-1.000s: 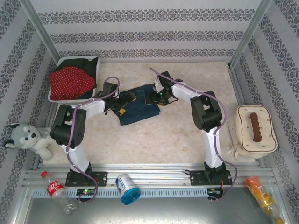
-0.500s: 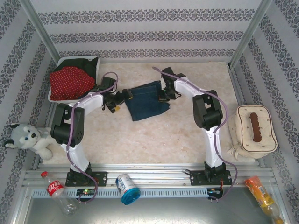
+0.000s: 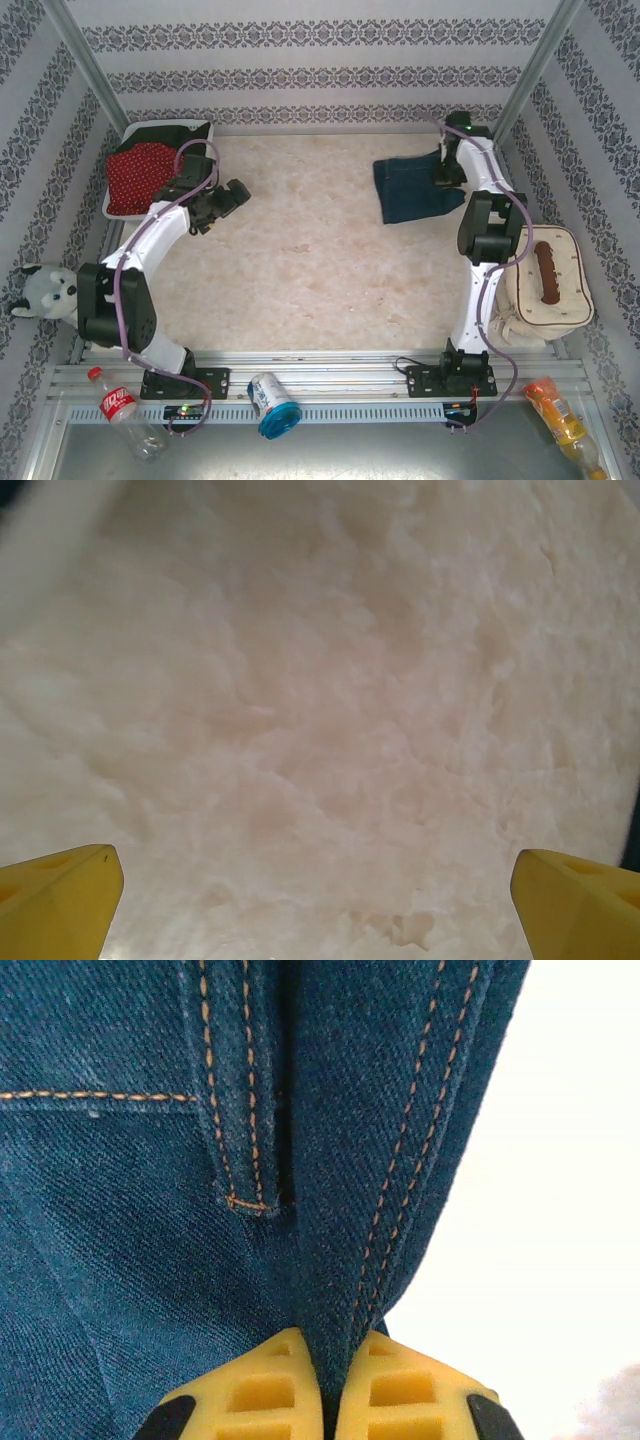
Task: Fold and stack the skirts
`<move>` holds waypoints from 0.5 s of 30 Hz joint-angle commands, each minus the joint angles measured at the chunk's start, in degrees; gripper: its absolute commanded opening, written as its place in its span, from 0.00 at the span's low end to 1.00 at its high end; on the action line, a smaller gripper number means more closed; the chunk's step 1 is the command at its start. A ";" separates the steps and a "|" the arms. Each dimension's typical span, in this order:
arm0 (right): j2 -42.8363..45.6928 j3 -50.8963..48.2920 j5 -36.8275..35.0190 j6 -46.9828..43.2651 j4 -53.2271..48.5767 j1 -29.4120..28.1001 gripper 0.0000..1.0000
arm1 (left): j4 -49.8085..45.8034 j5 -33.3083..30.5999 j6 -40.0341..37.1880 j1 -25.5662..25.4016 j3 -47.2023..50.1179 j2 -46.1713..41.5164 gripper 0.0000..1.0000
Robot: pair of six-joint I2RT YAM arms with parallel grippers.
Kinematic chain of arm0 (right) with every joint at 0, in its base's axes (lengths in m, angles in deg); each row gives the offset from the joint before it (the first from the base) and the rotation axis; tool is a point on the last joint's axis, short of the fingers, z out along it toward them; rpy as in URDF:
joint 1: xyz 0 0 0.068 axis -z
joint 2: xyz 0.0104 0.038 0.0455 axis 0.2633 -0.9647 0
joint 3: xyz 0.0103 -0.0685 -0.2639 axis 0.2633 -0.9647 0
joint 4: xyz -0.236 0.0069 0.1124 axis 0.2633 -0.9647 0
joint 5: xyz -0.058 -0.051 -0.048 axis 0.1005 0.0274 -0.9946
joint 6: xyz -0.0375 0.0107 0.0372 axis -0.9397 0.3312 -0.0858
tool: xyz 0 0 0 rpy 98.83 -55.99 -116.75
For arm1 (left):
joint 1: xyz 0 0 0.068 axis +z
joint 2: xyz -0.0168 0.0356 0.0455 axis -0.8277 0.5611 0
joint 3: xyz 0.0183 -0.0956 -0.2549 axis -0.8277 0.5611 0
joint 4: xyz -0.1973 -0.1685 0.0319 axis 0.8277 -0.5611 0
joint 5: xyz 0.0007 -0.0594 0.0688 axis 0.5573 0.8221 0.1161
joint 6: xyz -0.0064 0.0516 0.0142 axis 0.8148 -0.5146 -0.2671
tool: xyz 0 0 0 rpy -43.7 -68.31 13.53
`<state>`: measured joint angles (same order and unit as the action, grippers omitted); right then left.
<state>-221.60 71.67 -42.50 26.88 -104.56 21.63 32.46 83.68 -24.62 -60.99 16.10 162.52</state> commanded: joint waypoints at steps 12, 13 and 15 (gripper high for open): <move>-14.70 29.95 -12.86 -1.78 -13.09 5.12 0.22 | -11.24 -10.95 -12.27 10.47 -10.67 0.72 1.00; -13.81 29.08 -12.39 -1.37 -12.84 5.13 0.34 | -11.59 -11.60 -12.77 11.34 -12.32 2.51 1.00; -10.84 27.09 -9.68 -0.19 -12.41 4.98 0.56 | -12.27 -11.58 -14.33 13.10 -16.76 7.64 1.00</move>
<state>-237.47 99.06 -51.20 24.28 -115.03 26.07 23.68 74.91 -34.20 -50.09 3.60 164.82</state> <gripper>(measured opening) 0.488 0.999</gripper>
